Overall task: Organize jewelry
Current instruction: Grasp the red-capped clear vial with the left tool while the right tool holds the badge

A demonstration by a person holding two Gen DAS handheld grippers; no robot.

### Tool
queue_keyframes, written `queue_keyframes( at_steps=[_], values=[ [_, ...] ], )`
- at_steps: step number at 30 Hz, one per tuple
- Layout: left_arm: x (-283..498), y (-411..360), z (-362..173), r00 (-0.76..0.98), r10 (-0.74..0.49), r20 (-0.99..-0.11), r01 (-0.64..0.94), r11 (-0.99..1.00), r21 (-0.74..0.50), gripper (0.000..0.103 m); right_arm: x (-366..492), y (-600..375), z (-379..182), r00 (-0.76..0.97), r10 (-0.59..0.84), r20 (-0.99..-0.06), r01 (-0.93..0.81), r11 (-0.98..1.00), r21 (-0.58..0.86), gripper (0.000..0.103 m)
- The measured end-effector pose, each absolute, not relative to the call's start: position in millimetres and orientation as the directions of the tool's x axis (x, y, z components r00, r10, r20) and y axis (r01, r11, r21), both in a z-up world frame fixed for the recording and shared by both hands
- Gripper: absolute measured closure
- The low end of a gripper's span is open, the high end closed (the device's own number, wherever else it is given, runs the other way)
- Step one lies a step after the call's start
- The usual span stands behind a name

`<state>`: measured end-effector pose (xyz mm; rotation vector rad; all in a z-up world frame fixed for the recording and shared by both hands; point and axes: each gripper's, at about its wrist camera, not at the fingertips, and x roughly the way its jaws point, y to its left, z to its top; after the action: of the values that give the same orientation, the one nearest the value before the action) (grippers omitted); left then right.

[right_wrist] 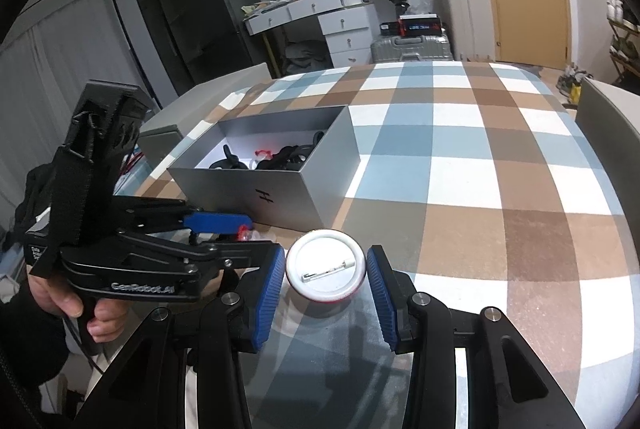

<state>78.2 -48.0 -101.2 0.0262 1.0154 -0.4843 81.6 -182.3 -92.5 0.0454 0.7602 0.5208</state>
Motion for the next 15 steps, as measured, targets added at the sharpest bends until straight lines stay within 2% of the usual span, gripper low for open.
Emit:
queue_keyframes(
  at_steps=[1, 8, 15],
  values=[
    [79.0, -48.4, -103.1, 0.424, -0.368, -0.828, 0.398, 0.896, -0.194, 0.078, 81.6, -182.2, -92.5, 0.603, 0.468, -0.645, -0.435, 0.872, 0.226, 0.062],
    [75.6, -52.9, -101.1, 0.435, -0.336, -0.835, 0.410, 0.900, -0.149, 0.078, 80.5, -177.3, -92.3, 0.597, 0.469, -0.651, -0.442, 0.870, 0.221, 0.062],
    [63.8, -51.8, -86.1, 0.468, -0.360, -0.807, 0.426, 0.892, -0.151, 0.078, 78.3, -174.6, -82.1, 0.607, 0.474, -0.638, -0.445, 0.868, 0.221, 0.062]
  ],
)
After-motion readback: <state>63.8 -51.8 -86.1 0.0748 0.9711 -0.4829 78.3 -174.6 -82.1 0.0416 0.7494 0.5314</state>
